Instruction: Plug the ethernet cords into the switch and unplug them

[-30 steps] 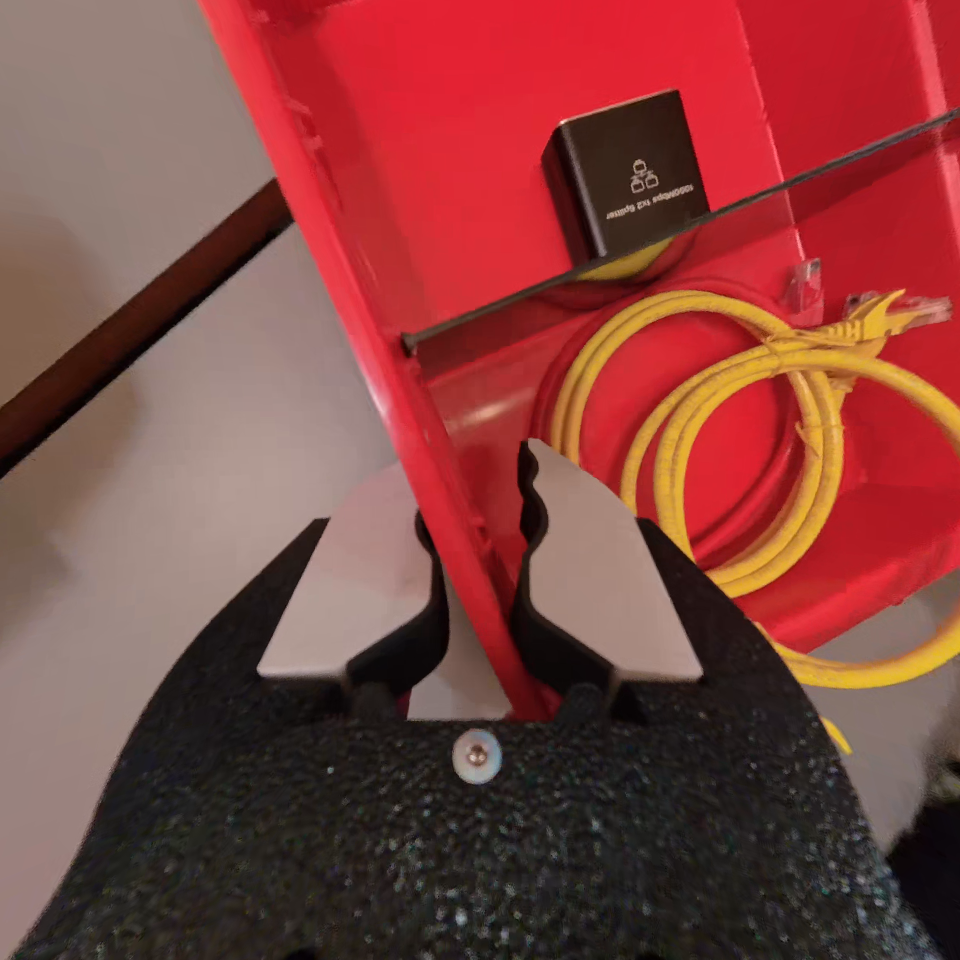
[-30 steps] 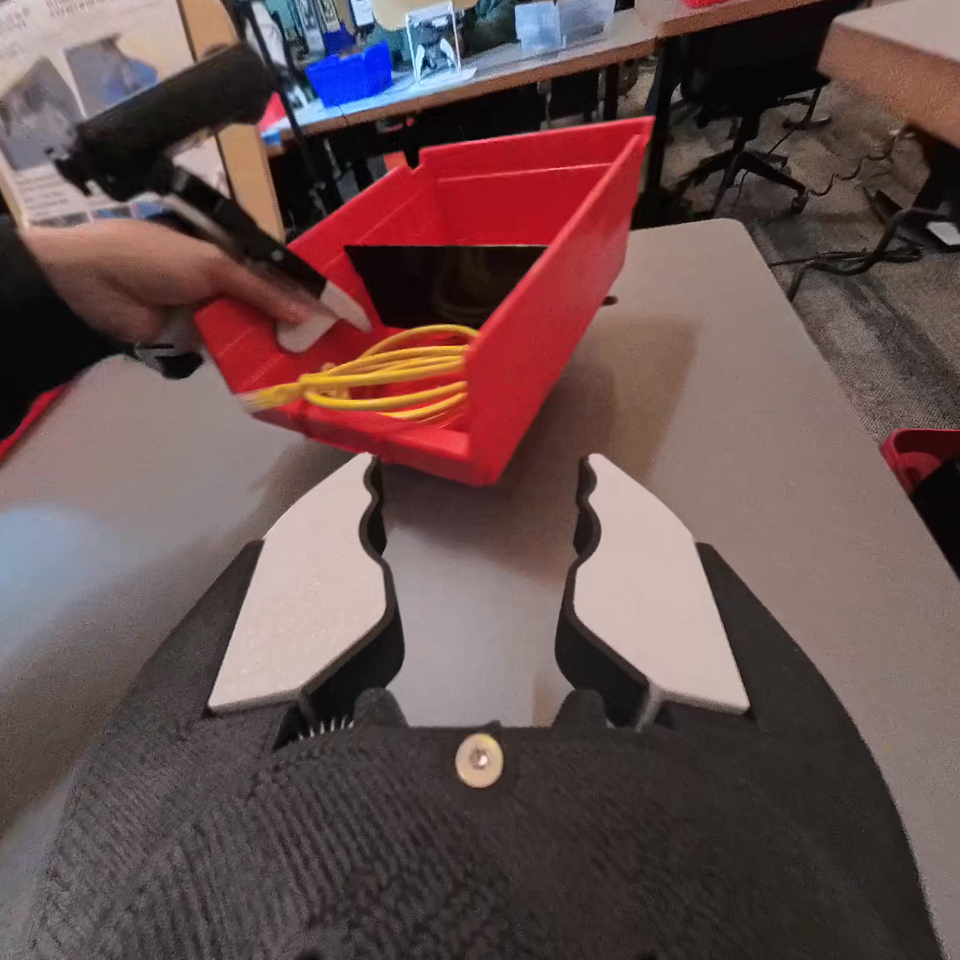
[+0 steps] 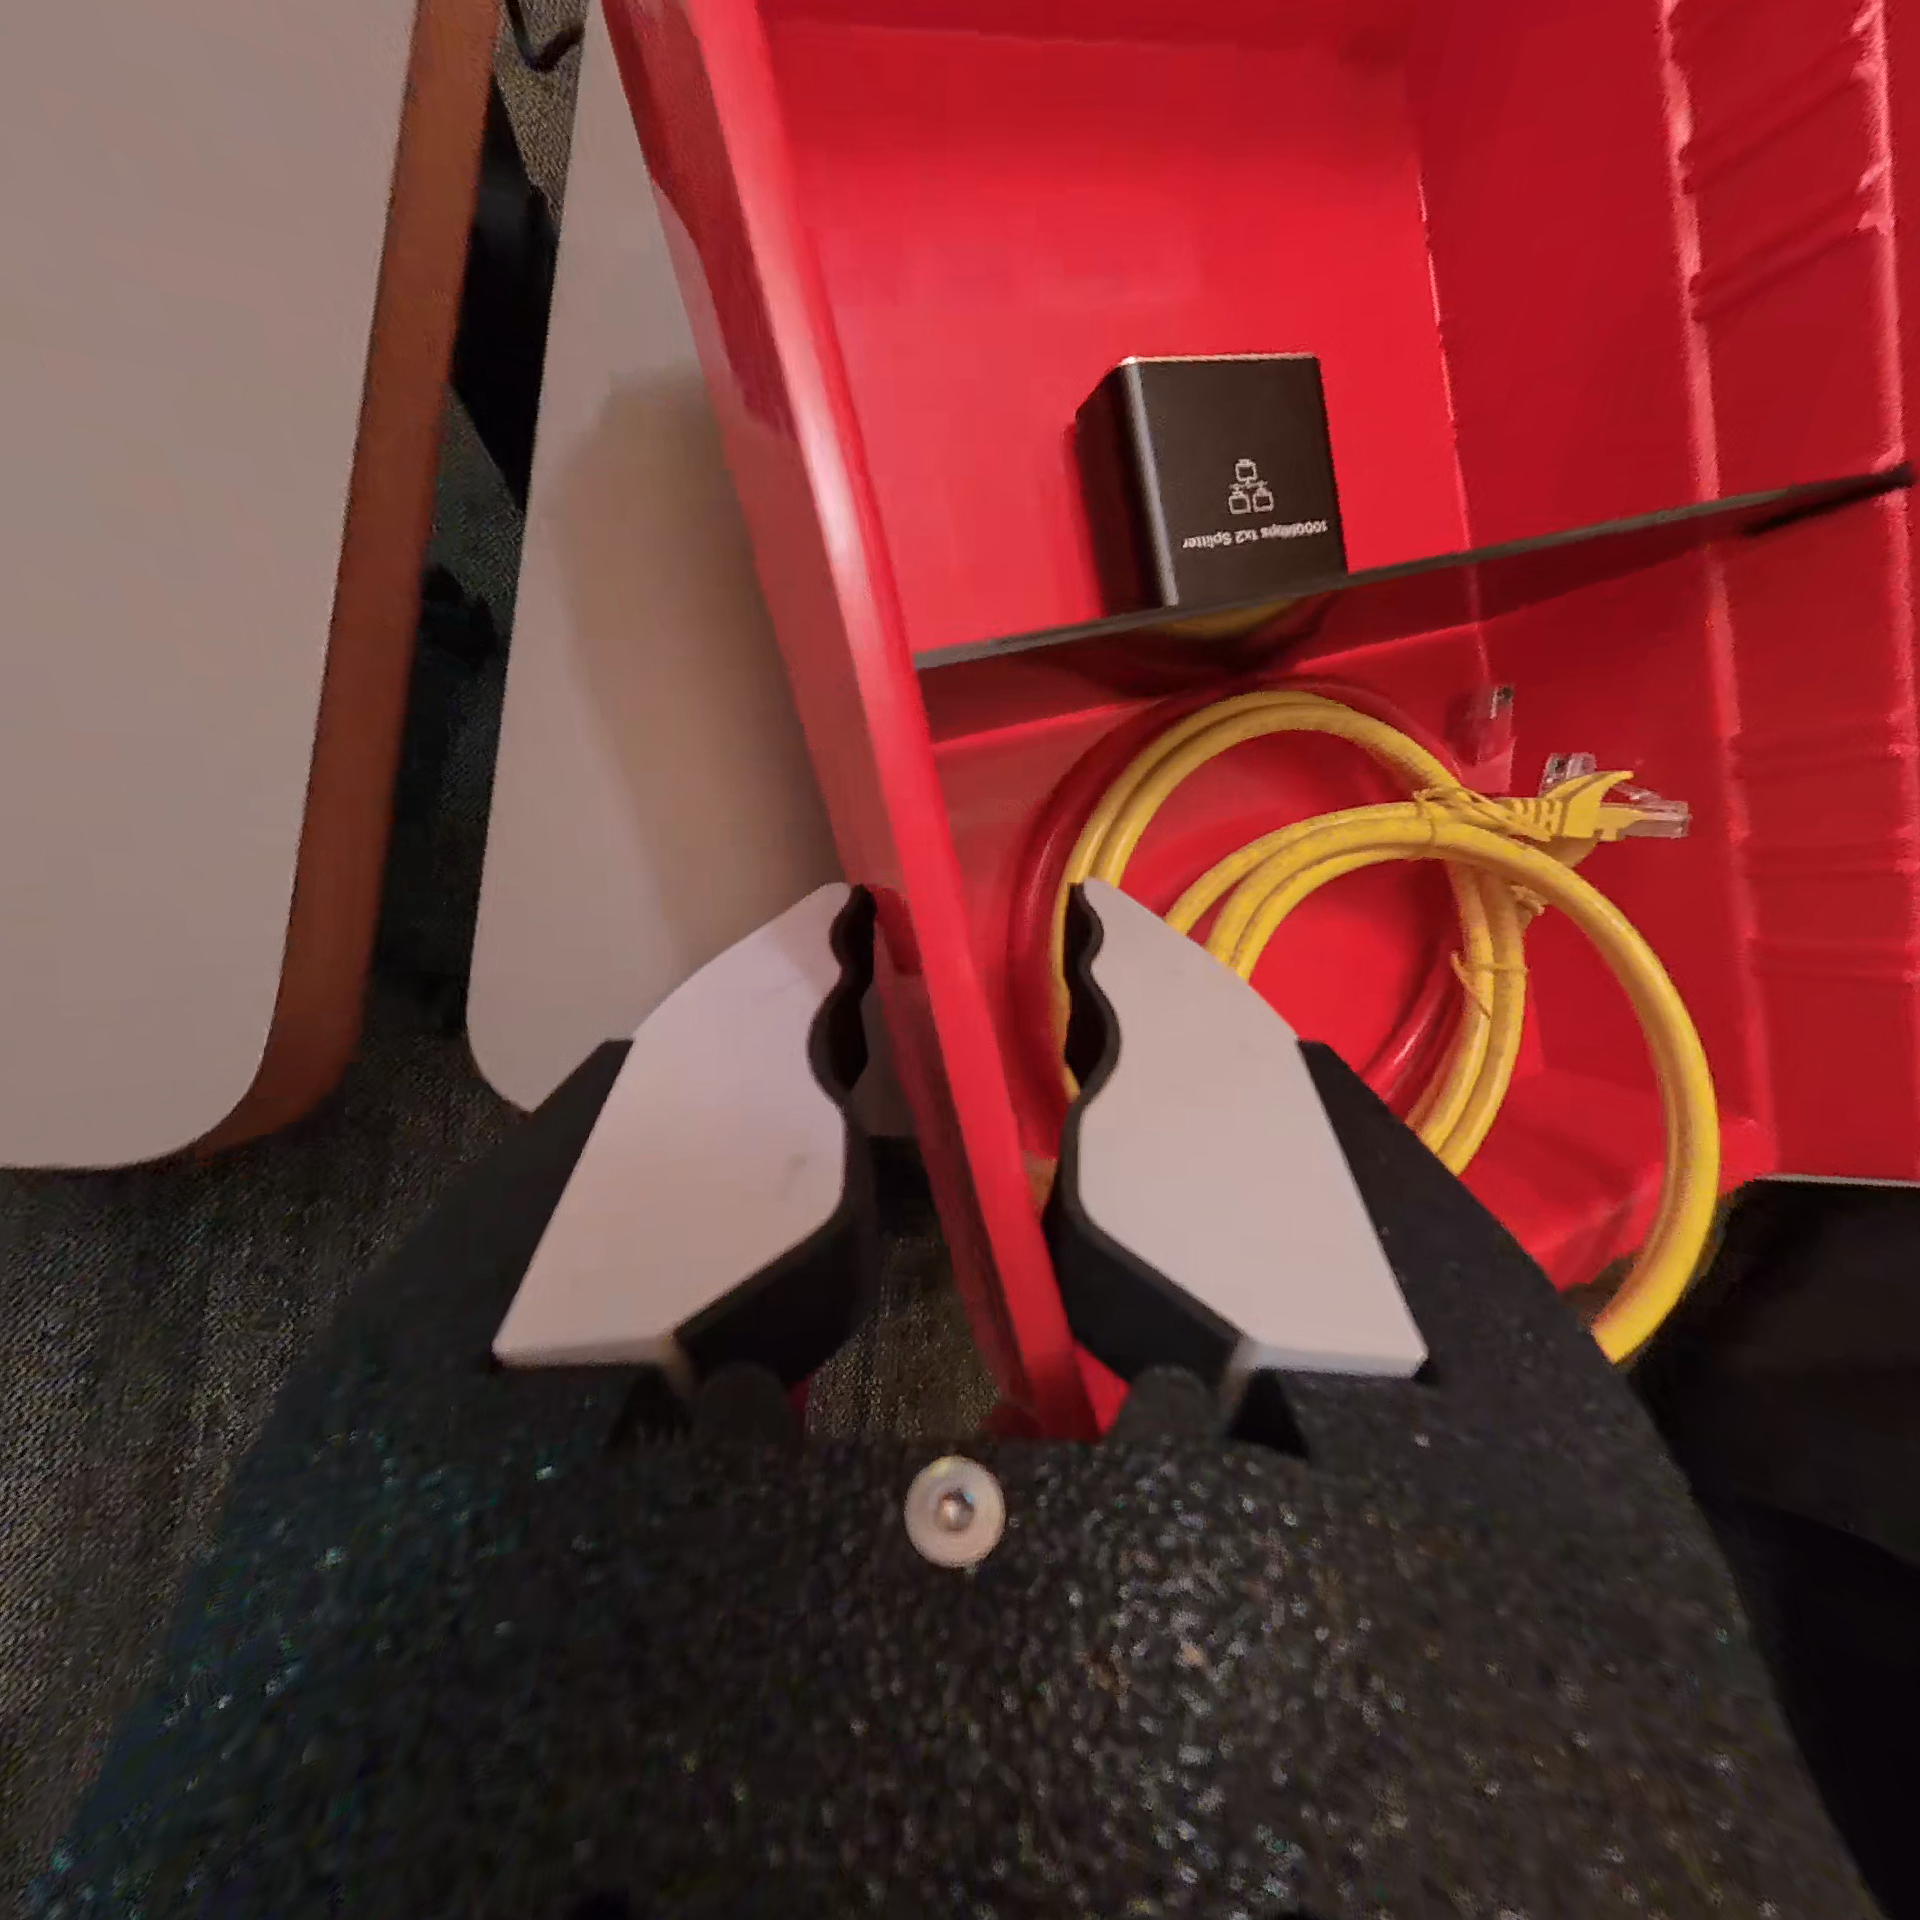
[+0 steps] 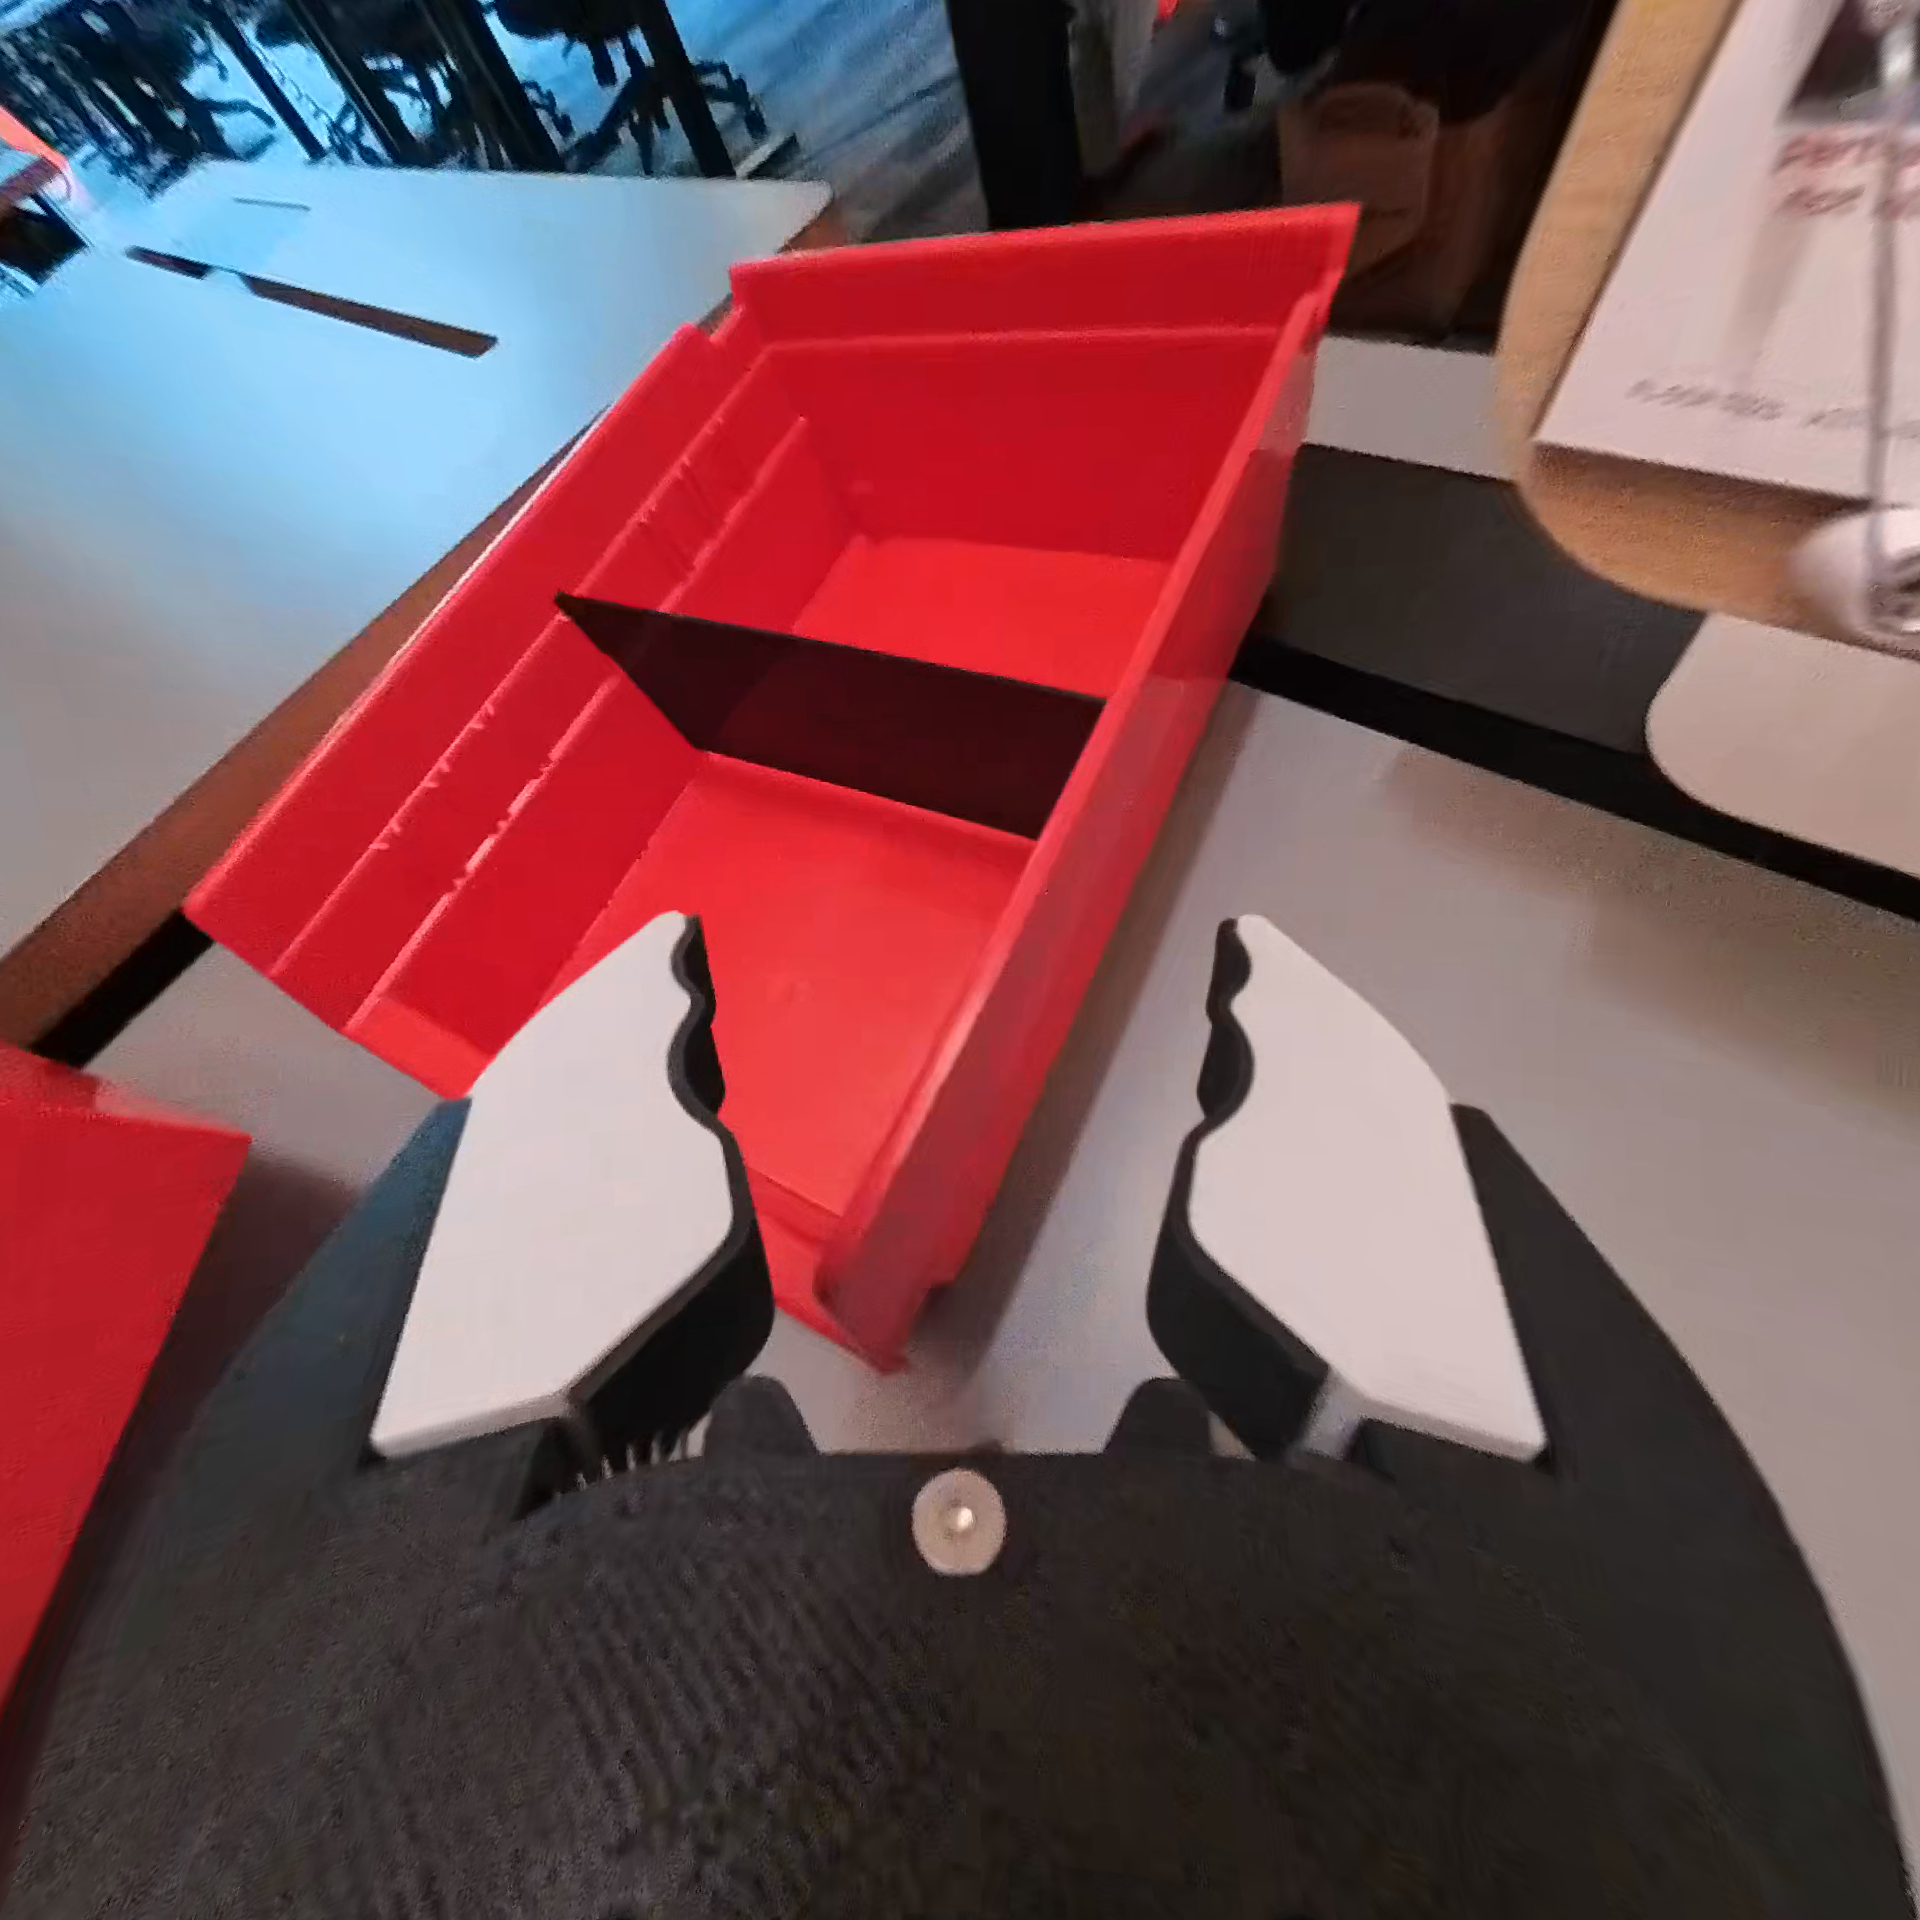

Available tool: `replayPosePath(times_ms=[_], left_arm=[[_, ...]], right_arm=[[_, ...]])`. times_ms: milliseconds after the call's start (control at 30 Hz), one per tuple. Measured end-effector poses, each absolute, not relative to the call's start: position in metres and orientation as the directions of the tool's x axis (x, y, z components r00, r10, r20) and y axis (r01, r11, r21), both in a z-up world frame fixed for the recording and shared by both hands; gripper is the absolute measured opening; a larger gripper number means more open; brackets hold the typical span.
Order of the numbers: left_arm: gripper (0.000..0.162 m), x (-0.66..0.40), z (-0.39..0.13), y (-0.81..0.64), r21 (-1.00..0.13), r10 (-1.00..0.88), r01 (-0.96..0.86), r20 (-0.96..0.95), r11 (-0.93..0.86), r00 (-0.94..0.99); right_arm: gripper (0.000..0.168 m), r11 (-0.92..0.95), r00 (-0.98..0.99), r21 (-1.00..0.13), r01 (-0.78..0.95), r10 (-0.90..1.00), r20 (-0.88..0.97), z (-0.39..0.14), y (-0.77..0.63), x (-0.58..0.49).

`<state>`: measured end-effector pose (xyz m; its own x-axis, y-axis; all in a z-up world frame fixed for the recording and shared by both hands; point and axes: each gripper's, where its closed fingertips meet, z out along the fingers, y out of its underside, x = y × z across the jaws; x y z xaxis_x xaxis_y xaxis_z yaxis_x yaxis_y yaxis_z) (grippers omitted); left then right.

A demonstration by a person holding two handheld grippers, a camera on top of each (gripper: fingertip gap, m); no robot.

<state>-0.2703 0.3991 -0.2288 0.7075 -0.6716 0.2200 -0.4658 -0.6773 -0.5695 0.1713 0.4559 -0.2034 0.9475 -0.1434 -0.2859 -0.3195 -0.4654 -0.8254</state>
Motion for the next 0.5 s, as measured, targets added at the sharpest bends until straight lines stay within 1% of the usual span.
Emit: replayPosePath(times_ms=[33, 67, 100, 133, 167, 200, 233, 333, 433, 500], left_arm=[[0.036, -0.275, -0.231, 0.398, -0.568, -0.667, -0.459, 0.229, -0.683, 0.709], [0.037, -0.279, -0.234, 0.397, -0.566, -0.666, -0.456, 0.237, -0.687, 0.708], [0.038, -0.282, -0.236, 0.397, -0.565, -0.670, -0.461, 0.237, -0.684, 0.704], [0.038, -0.285, -0.237, 0.396, -0.563, -0.674, -0.467, 0.236, -0.682, 0.700], [0.038, -0.287, -0.238, 0.396, -0.561, -0.672, -0.463, 0.245, -0.686, 0.699], [0.038, -0.288, -0.238, 0.397, -0.564, -0.670, -0.457, 0.252, -0.688, 0.698], [0.038, -0.288, -0.238, 0.399, -0.568, -0.669, -0.451, 0.255, -0.688, 0.698], [0.038, -0.291, -0.234, 0.407, -0.577, -0.669, -0.448, 0.250, -0.683, 0.699], [0.039, -0.292, -0.227, 0.419, -0.598, -0.675, -0.441, 0.243, -0.670, 0.696], [0.039, -0.292, -0.223, 0.428, -0.614, -0.675, -0.427, 0.245, -0.664, 0.696]], right_arm=[[0.083, -0.489, 0.950, -0.814, -0.313, -0.158, -0.270, -0.211, 0.465, 0.169], [0.073, -0.514, 0.956, -0.807, -0.290, -0.193, -0.221, -0.220, 0.470, 0.174], [0.071, -0.547, 0.954, -0.786, -0.289, -0.232, -0.189, -0.232, 0.474, 0.178], [0.059, -0.584, 0.954, -0.756, -0.295, -0.220, -0.203, -0.244, 0.478, 0.173], [0.042, -0.604, 0.948, -0.731, -0.317, -0.215, -0.233, -0.254, 0.480, 0.170], [0.038, -0.576, 0.931, -0.732, -0.363, -0.248, -0.266, -0.254, 0.481, 0.174], [0.039, -0.559, 0.916, -0.725, -0.402, -0.259, -0.307, -0.254, 0.483, 0.174], [0.036, -0.583, 0.927, -0.722, -0.374, -0.246, -0.281, -0.249, 0.481, 0.178], [0.039, -0.536, 0.910, -0.737, -0.413, -0.208, -0.359, -0.222, 0.478, 0.181], [0.039, -0.551, 0.945, -0.770, -0.322, -0.137, -0.297, -0.202, 0.469, 0.184]])
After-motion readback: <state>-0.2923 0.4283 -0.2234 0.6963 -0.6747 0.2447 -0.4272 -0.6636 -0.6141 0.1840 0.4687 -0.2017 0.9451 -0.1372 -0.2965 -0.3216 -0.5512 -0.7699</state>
